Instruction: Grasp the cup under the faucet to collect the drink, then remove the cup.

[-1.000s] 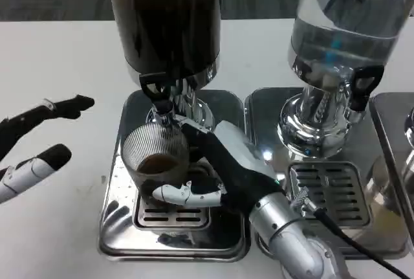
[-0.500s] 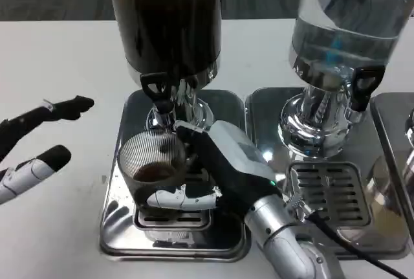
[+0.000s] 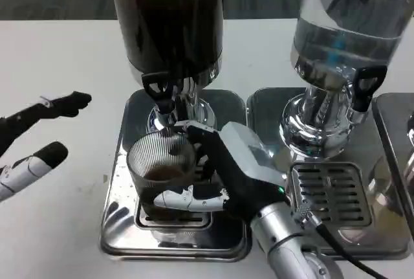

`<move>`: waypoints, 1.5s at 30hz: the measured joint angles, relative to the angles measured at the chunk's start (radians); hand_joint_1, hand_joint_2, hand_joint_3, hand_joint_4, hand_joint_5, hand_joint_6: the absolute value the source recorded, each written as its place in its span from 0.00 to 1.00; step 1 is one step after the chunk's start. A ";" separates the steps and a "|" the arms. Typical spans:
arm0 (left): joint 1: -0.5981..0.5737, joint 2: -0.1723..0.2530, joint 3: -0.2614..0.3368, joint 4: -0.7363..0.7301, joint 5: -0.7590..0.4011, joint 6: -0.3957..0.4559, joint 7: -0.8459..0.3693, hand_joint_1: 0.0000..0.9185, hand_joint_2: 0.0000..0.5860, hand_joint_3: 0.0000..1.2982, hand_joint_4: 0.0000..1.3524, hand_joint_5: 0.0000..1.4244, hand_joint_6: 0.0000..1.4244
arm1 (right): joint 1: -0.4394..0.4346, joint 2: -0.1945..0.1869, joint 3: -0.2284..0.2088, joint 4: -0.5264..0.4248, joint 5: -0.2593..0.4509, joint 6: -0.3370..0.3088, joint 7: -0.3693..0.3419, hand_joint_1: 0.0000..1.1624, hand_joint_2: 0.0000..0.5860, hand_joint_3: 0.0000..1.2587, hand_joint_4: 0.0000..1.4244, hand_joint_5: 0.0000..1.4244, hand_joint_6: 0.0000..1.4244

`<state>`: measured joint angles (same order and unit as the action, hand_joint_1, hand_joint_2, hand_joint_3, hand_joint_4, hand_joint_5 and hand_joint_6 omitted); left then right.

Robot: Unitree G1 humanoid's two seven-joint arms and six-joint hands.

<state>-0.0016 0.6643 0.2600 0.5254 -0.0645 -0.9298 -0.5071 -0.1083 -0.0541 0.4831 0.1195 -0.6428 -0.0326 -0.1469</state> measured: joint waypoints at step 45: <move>-0.046 0.005 -0.043 0.029 -0.006 0.003 -0.029 0.00 0.22 0.18 0.15 0.17 0.17 | 0.133 -0.027 -0.062 -0.154 -0.053 0.020 -0.053 0.68 0.41 0.32 0.36 0.48 0.61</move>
<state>-0.0473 0.6693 0.2174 0.5546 -0.0708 -0.9266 -0.5359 0.0250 -0.0814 0.4209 -0.0348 -0.6956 -0.0126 -0.1994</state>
